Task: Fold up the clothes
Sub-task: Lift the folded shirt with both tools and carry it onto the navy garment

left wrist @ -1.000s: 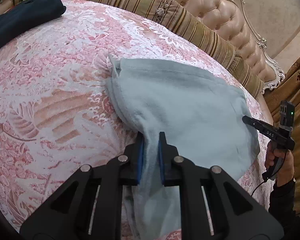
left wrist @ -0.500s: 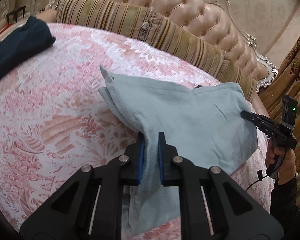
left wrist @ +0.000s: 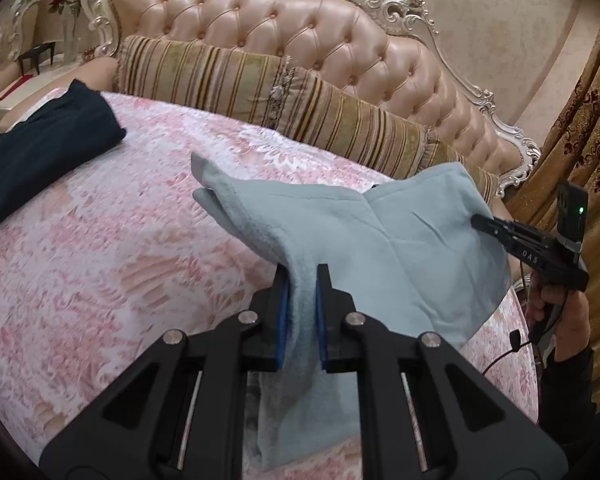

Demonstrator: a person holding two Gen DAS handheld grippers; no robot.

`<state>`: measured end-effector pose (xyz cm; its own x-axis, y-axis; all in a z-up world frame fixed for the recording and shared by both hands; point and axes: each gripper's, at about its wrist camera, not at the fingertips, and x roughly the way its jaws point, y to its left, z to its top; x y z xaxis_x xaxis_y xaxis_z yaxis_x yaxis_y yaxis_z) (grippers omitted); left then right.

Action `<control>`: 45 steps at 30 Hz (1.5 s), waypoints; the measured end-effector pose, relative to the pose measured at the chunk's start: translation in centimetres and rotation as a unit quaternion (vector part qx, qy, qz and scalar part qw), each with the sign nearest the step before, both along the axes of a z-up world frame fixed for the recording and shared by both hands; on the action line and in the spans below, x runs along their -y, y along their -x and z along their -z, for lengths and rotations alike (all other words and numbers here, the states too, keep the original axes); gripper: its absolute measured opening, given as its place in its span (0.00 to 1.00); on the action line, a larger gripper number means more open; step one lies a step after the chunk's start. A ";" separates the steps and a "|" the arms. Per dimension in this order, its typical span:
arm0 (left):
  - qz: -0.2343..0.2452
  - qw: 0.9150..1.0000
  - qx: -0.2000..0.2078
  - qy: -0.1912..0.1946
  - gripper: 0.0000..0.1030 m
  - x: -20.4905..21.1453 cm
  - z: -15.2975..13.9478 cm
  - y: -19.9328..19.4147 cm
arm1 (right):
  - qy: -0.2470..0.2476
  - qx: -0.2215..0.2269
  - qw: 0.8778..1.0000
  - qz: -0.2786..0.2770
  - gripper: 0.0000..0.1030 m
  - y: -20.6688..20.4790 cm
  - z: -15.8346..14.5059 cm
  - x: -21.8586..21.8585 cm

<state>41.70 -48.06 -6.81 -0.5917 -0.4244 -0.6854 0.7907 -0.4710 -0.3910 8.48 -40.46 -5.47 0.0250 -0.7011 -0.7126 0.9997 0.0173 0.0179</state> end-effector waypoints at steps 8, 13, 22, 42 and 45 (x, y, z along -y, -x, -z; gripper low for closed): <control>-0.030 0.999 -0.005 -0.010 0.13 -0.3 0.6 -6.0 | -0.015 -0.012 0.999 -0.049 0.11 -6.2 0.3 3.1; -0.067 0.998 -0.013 0.010 0.13 2.6 -1.7 -12.2 | -0.008 -0.036 0.996 -0.085 0.10 -12.3 -2.1 8.0; -0.142 0.989 -0.002 0.052 0.13 12.1 -6.5 -24.2 | 0.028 -0.058 0.987 -0.146 0.10 -24.9 -8.1 21.8; -0.267 0.964 0.001 -0.012 0.13 24.1 6.7 -38.7 | -0.044 -0.037 0.972 -0.226 0.10 -41.1 7.6 46.6; -0.274 0.962 -0.002 -0.023 0.13 24.2 7.6 -39.1 | -0.057 -0.004 0.974 -0.220 0.10 -39.6 8.9 47.2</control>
